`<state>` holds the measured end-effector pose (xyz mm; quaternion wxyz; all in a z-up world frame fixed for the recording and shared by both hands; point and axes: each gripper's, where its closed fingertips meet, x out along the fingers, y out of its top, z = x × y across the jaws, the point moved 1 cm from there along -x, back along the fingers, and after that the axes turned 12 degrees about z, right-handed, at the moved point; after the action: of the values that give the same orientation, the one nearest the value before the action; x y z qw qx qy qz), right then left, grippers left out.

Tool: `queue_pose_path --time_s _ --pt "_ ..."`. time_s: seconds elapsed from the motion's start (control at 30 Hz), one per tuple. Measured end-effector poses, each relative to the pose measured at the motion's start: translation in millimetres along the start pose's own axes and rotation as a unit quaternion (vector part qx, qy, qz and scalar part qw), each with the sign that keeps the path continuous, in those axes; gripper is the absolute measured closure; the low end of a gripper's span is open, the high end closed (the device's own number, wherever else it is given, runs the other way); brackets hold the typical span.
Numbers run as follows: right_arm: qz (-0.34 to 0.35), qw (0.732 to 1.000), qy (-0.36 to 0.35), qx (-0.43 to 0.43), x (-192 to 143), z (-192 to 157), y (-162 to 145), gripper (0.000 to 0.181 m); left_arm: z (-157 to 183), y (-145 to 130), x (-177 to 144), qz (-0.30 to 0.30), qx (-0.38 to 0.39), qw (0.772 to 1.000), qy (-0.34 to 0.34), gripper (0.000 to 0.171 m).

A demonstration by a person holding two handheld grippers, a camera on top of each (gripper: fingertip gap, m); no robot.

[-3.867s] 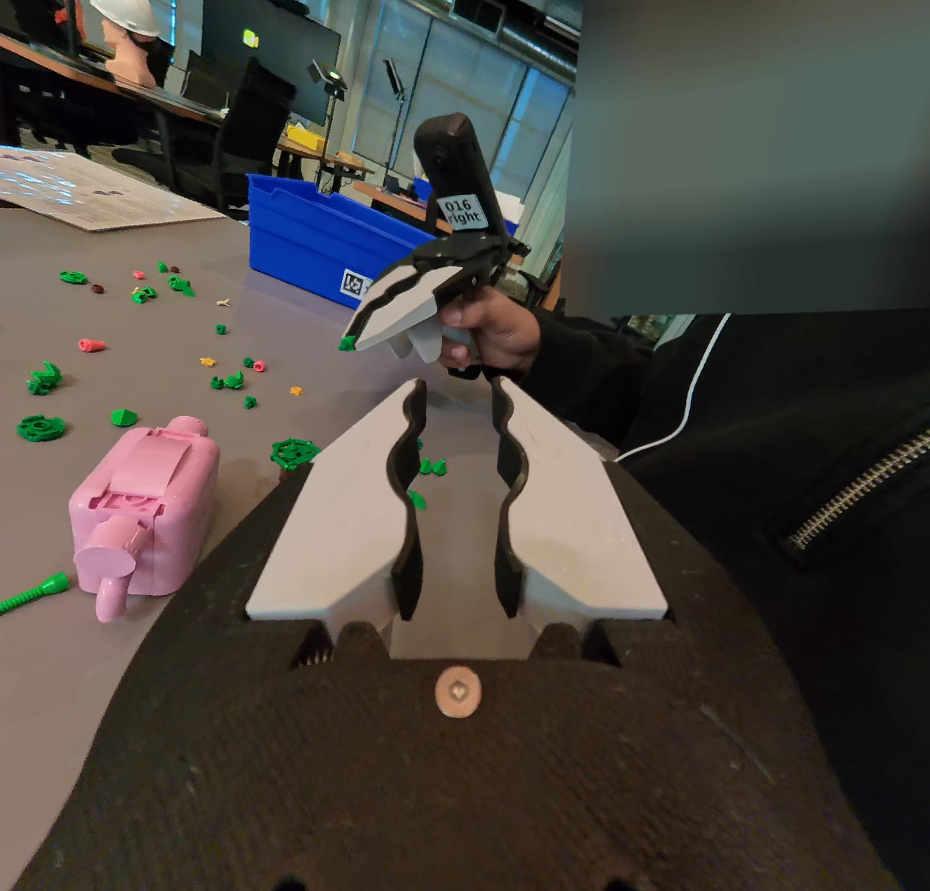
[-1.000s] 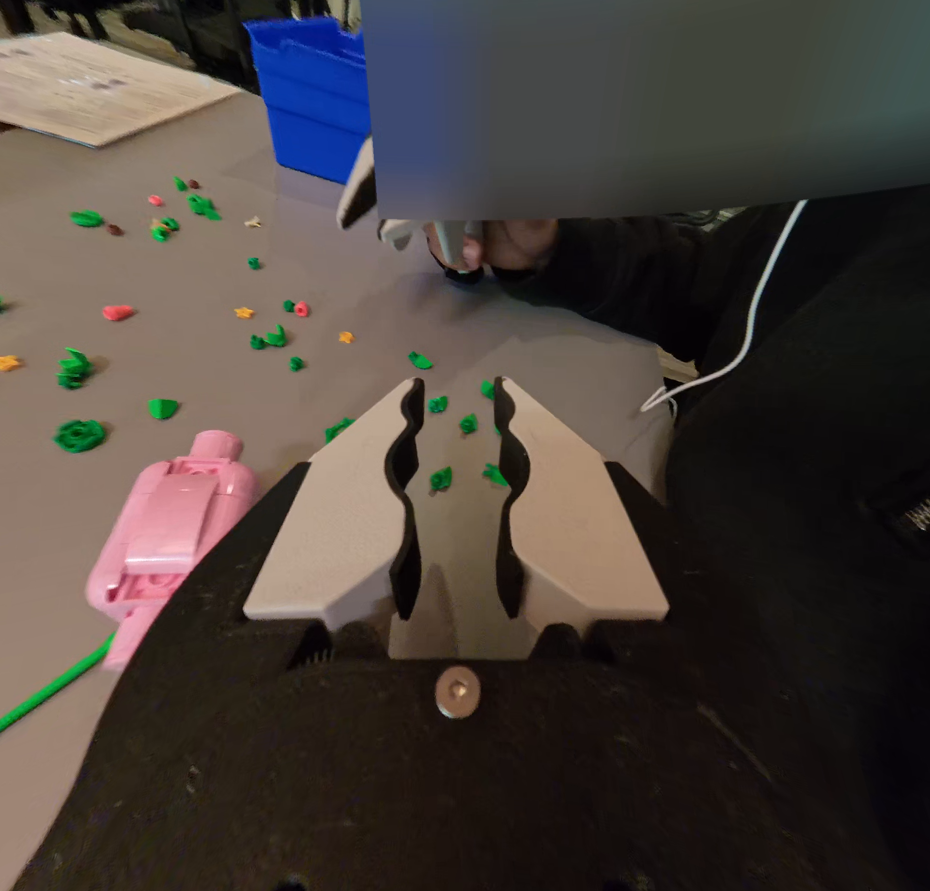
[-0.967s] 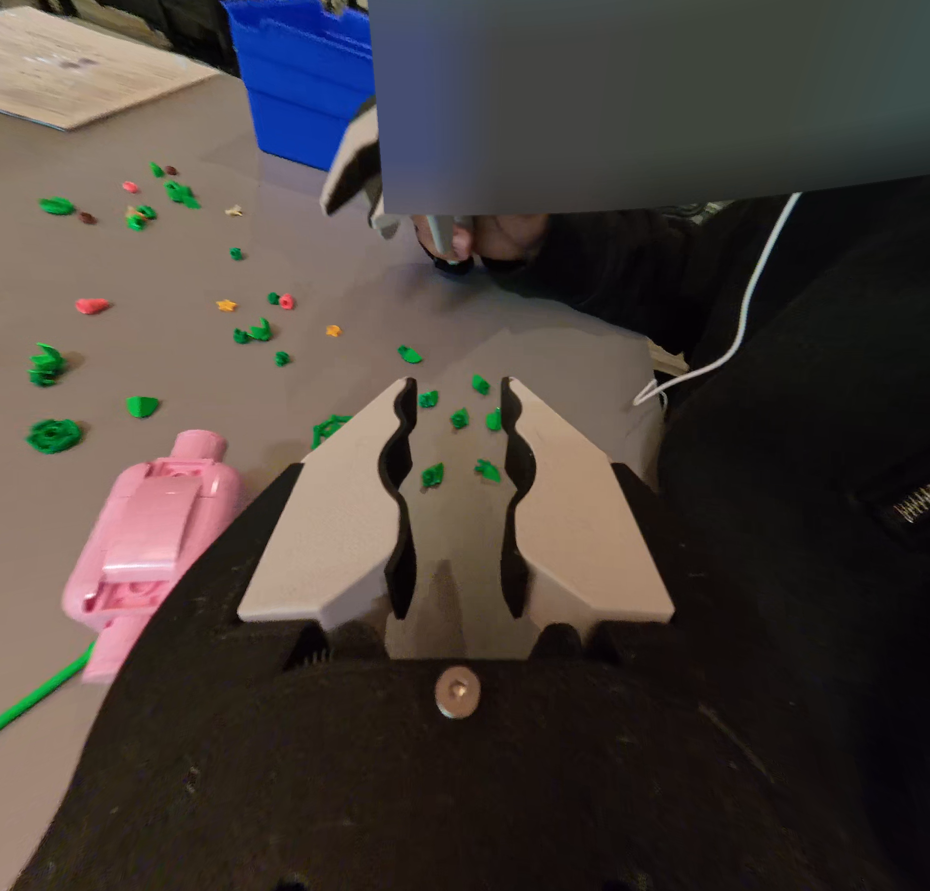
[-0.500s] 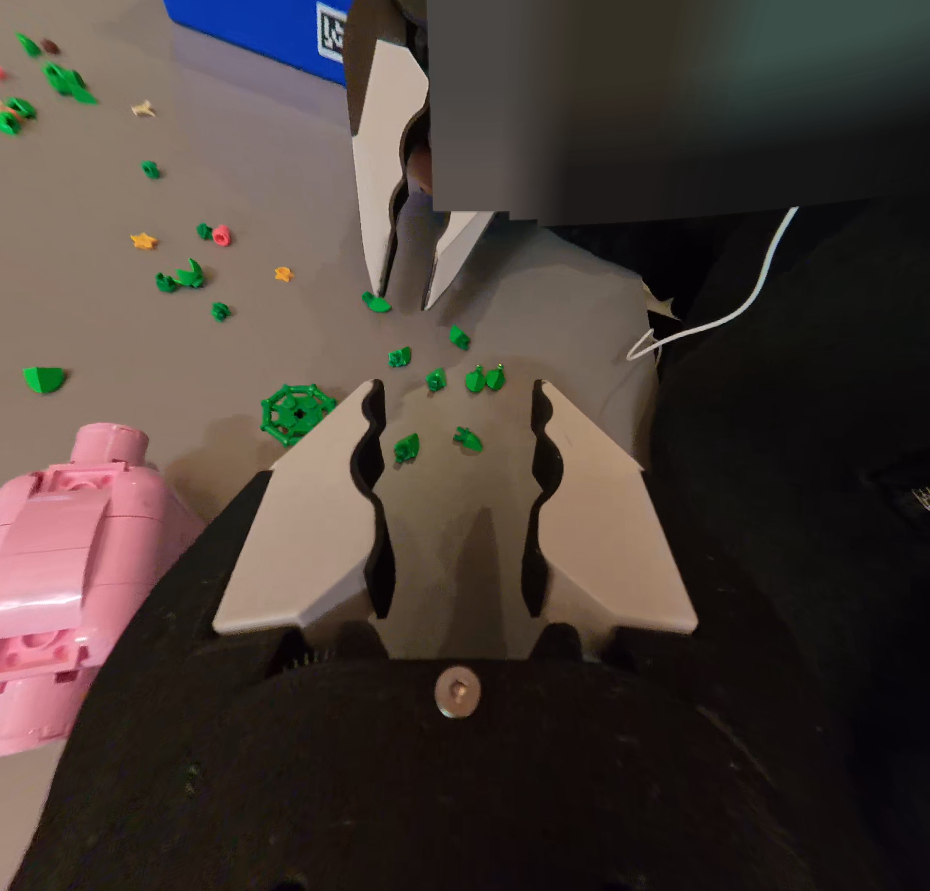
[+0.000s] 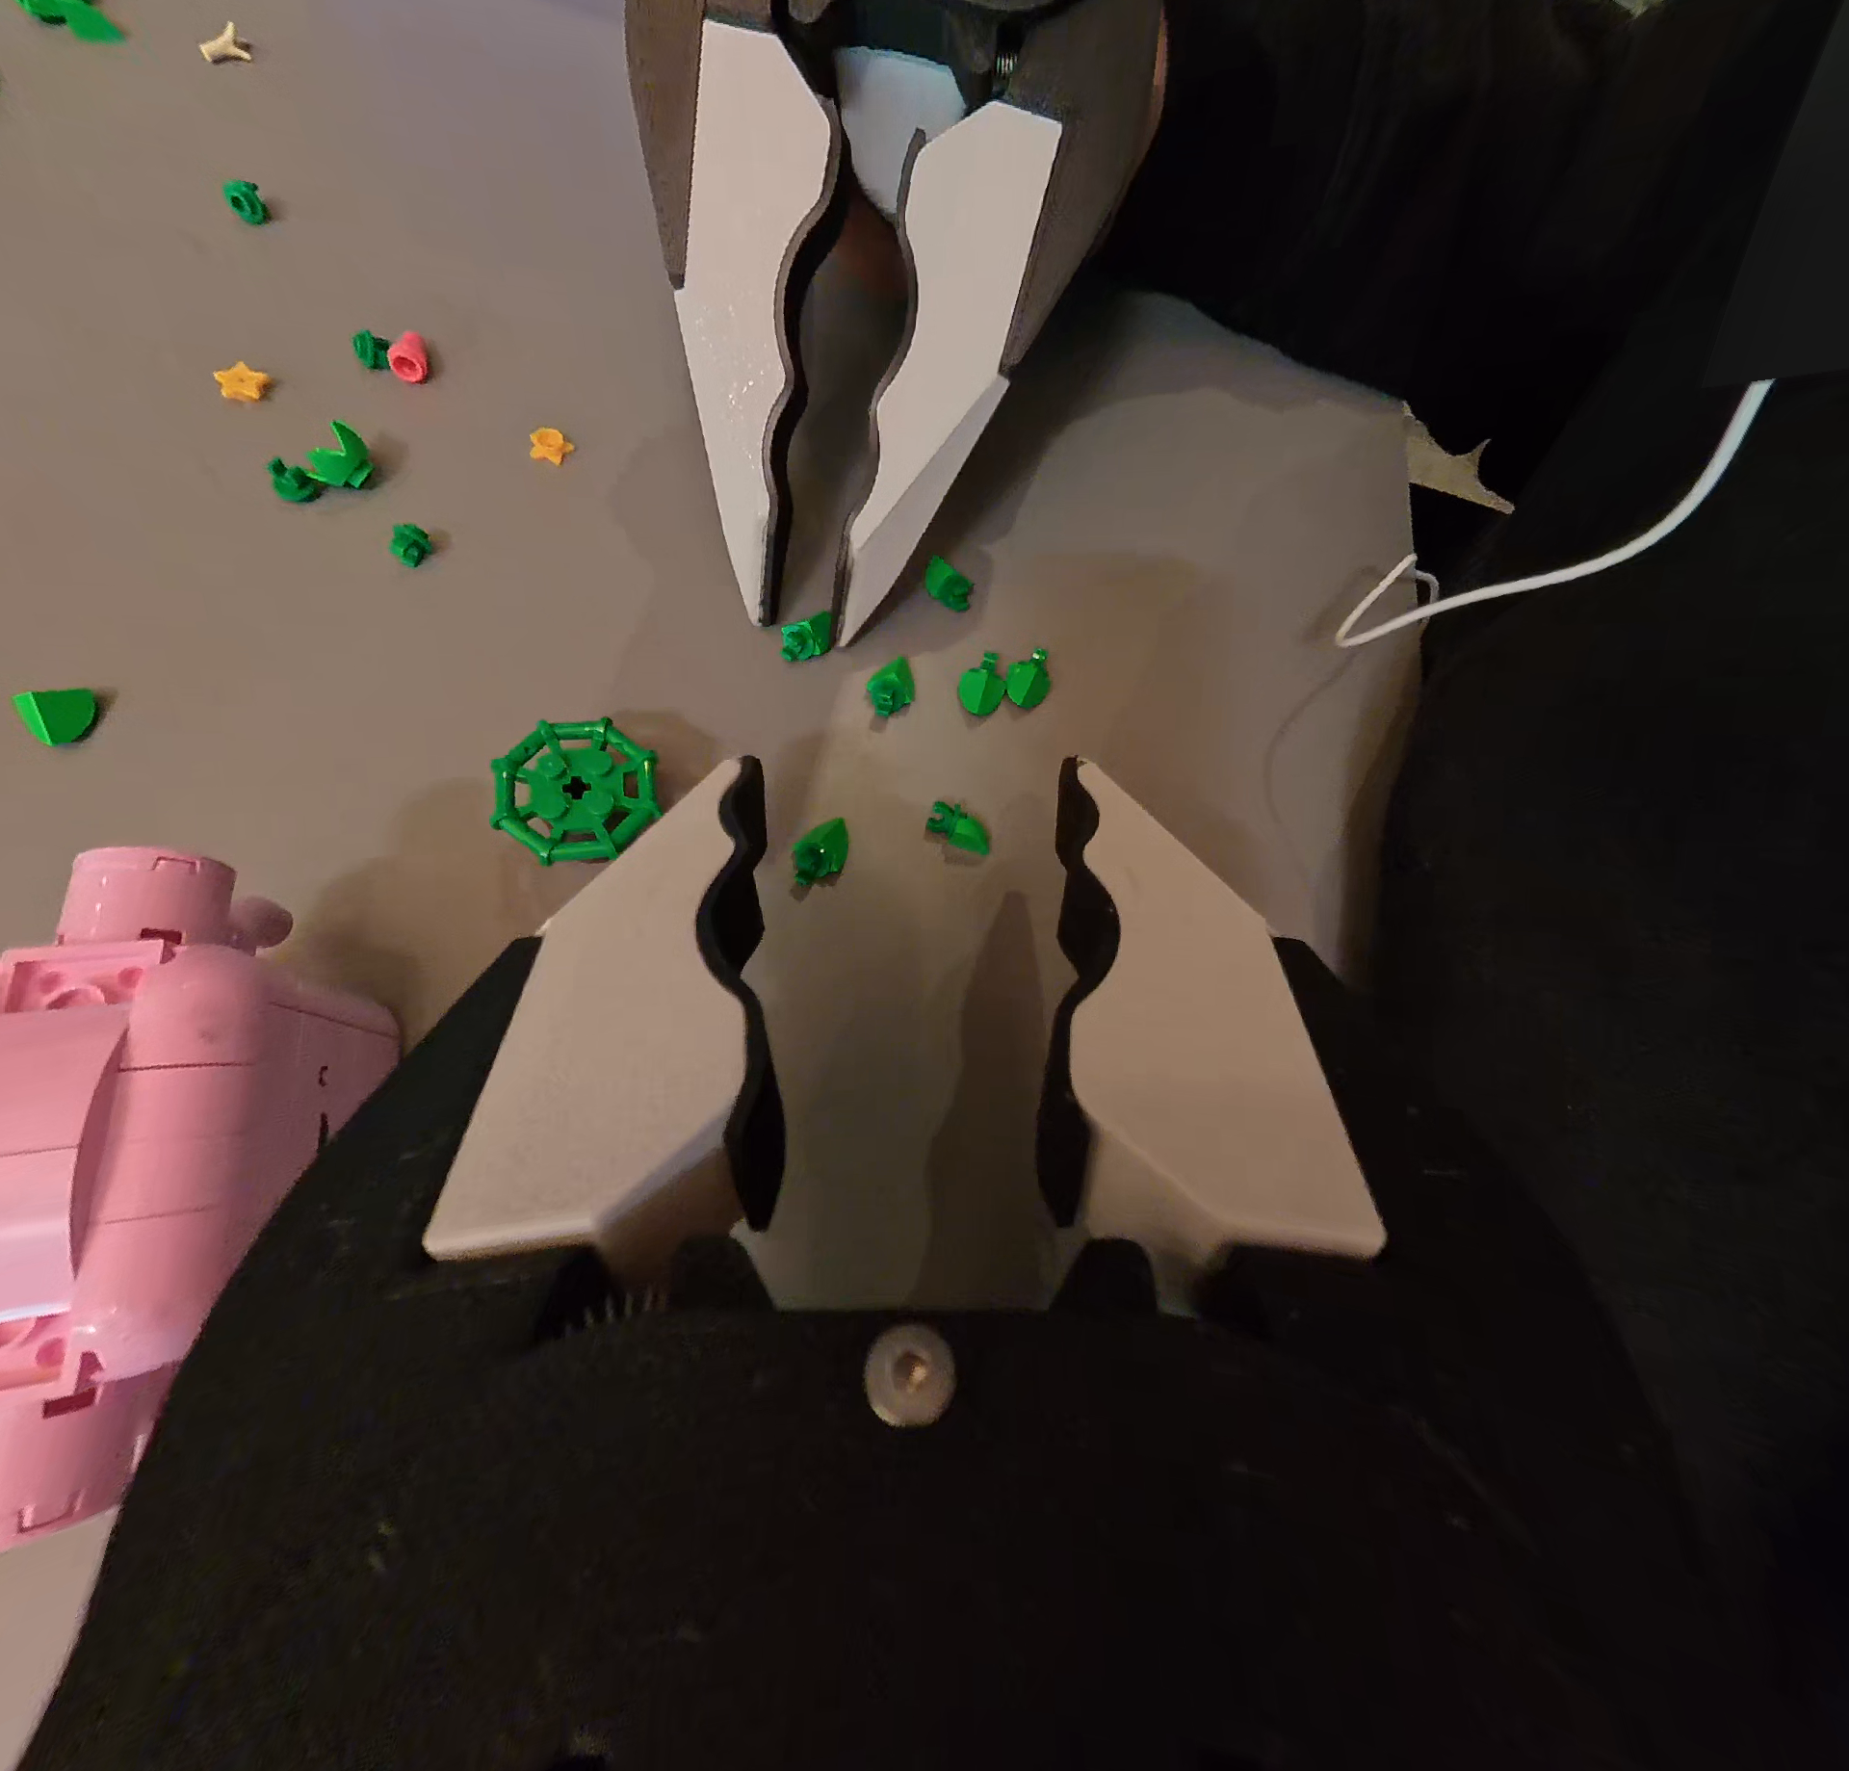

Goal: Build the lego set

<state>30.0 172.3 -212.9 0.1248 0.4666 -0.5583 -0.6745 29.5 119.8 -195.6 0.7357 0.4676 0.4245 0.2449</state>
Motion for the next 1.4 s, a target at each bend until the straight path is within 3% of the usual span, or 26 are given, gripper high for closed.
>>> queue_pose_path --time_s 0.43,0.77,1.0,1.13,1.4 --pt "0.002 0.999 -0.031 0.01 5.3 8.6 3.9 0.173 -3.6 -2.6 1.0 -0.01 -0.013 1.0 0.007 0.117" --pt "0.001 1.0 0.006 0.011 29.1 -12.9 16.1 0.173 -4.7 -6.2 2.6 -0.024 -0.008 1.0 0.016 0.118" --pt "0.048 0.998 -0.008 0.029 6.1 -0.9 25.5 0.158 -4.2 -3.9 1.3 -0.014 -0.015 1.0 0.01 0.118" --pt "0.058 0.997 -0.043 0.033 -19.1 16.2 20.9 0.159 -4.0 -2.2 -0.4 -0.006 -0.022 1.0 0.005 0.118" --pt "0.062 0.996 0.061 0.033 -16.3 -17.0 20.8 0.158 -3.4 -1.7 -0.9 -0.003 -0.025 1.0 0.002 0.118"
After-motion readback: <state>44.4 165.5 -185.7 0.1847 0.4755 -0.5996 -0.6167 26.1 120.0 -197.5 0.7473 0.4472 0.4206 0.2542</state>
